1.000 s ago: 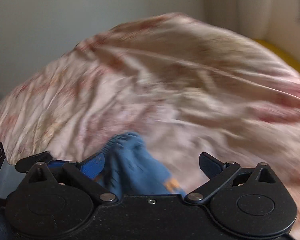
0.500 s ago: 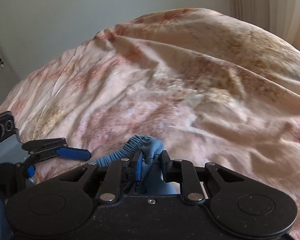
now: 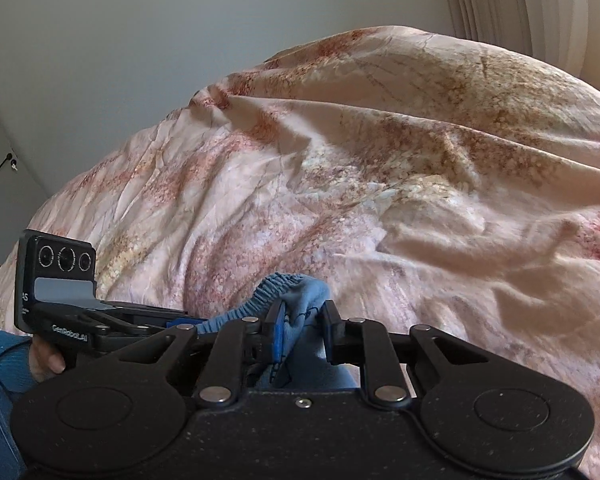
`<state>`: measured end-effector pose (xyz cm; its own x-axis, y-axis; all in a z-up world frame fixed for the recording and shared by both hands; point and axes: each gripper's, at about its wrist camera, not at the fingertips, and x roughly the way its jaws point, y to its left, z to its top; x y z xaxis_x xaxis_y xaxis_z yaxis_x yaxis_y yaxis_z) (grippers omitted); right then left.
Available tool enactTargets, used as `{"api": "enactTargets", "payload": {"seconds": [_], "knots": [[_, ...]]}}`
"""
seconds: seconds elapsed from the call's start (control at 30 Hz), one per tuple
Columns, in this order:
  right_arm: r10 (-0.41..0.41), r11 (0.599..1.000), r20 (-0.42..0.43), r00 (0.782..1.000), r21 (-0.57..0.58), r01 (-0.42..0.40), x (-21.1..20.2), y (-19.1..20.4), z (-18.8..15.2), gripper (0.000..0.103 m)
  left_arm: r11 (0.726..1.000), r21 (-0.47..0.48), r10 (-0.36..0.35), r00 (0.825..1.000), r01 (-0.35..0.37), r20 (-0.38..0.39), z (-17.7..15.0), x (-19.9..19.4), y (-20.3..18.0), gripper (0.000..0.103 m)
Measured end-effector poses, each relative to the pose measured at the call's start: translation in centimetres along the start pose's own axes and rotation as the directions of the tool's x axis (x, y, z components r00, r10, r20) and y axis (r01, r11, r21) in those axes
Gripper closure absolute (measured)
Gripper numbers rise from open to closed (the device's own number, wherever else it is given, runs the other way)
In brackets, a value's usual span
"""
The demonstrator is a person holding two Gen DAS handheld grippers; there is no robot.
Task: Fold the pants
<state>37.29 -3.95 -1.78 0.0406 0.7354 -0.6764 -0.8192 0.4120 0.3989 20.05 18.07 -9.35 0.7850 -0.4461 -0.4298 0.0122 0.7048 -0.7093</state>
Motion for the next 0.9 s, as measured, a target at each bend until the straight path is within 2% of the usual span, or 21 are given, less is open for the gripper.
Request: {"api": "enactTargets", "payload": {"seconds": [0.1, 0.17, 0.27, 0.3, 0.37, 0.4, 0.43, 0.47, 0.53, 0.6, 0.7, 0.77, 0.8, 0.87, 0.9], "knots": [[-0.006, 1.0, 0.002, 1.0, -0.007, 0.006, 0.0, 0.4, 0.0, 0.083, 0.998, -0.051, 0.041, 0.999, -0.041, -0.003, 0.1, -0.2, -0.5, 0.084], [-0.008, 1.0, 0.014, 1.0, -0.016, 0.008, -0.2, 0.9, 0.1, 0.083, 0.993, -0.095, 0.072, 0.997, -0.069, 0.037, 0.5, -1.6, -1.4, 0.086], [0.003, 0.999, 0.057, 0.998, -0.034, -0.001, -0.9, 2.2, 0.4, 0.082, 0.991, -0.005, 0.131, 0.984, -0.131, 0.117, 0.5, -4.4, -5.0, 0.086], [0.01, 0.999, 0.071, 0.997, -0.048, -0.007, -1.3, 2.8, 0.6, 0.078, 0.984, 0.03, 0.168, 0.977, -0.173, 0.133, 0.3, -5.0, -6.0, 0.086], [-0.014, 0.997, 0.101, 0.995, -0.071, 0.021, -2.1, 3.8, 0.8, 0.059, 0.961, 0.057, 0.263, 0.956, -0.272, 0.13, -0.7, -5.5, -6.9, 0.086], [-0.036, 0.996, 0.113, 0.993, -0.073, 0.044, -2.6, 4.0, 0.9, 0.043, 0.953, 0.04, 0.294, 0.95, -0.3, 0.109, -1.2, -5.2, -6.4, 0.086], [-0.061, 0.995, 0.122, 0.991, -0.073, 0.07, -3.0, 4.0, 0.8, 0.04, 0.949, 0.022, 0.311, 0.945, -0.315, 0.096, -1.5, -4.8, -5.8, 0.086], [-0.119, 0.988, 0.123, 0.985, -0.088, 0.13, -3.4, 4.2, 0.6, 0.04, 0.946, 0.001, 0.323, 0.943, -0.325, 0.079, -1.8, -4.5, -5.0, 0.086], [-0.25, 0.945, 0.132, 0.959, -0.182, 0.271, -4.0, 5.0, -0.5, 0.04, 0.944, -0.062, 0.328, 0.943, -0.325, 0.049, -1.7, -4.4, -3.8, 0.086], [-0.306, 0.916, 0.15, 0.94, -0.225, 0.333, -4.3, 5.8, -2.2, 0.038, 0.944, -0.057, 0.327, 0.943, -0.324, 0.056, -1.6, -4.5, -4.0, 0.086], [-0.333, 0.888, 0.142, 0.932, -0.286, 0.361, -3.0, 7.5, -4.3, 0.026, 0.937, -0.008, 0.349, 0.934, -0.35, 0.076, -1.9, -4.5, -4.8, 0.086], [-0.327, 0.867, 0.113, 0.938, -0.36, 0.346, -1.3, 8.3, -5.0, 0.026, 0.934, -0.004, 0.356, 0.932, -0.357, 0.074, -1.8, -4.2, -4.8, 0.086], [-0.351, 0.841, 0.103, 0.931, -0.401, 0.362, -0.5, 8.6, -5.2, 0.026, 0.934, -0.008, 0.357, 0.932, -0.357, 0.069, -1.8, -4.1, -4.7, 0.086], [-0.437, 0.776, 0.098, 0.894, -0.462, 0.429, 0.7, 7.9, -5.7, 0.026, 0.935, -0.012, 0.354, 0.933, -0.354, 0.061, -1.7, -4.3, -4.5, 0.086], [-0.467, 0.763, 0.105, 0.878, -0.454, 0.46, 0.7, 6.8, -5.6, 0.025, 0.936, -0.01, 0.352, 0.934, -0.352, 0.06, -1.6, -4.3, -4.5, 0.086]]}}
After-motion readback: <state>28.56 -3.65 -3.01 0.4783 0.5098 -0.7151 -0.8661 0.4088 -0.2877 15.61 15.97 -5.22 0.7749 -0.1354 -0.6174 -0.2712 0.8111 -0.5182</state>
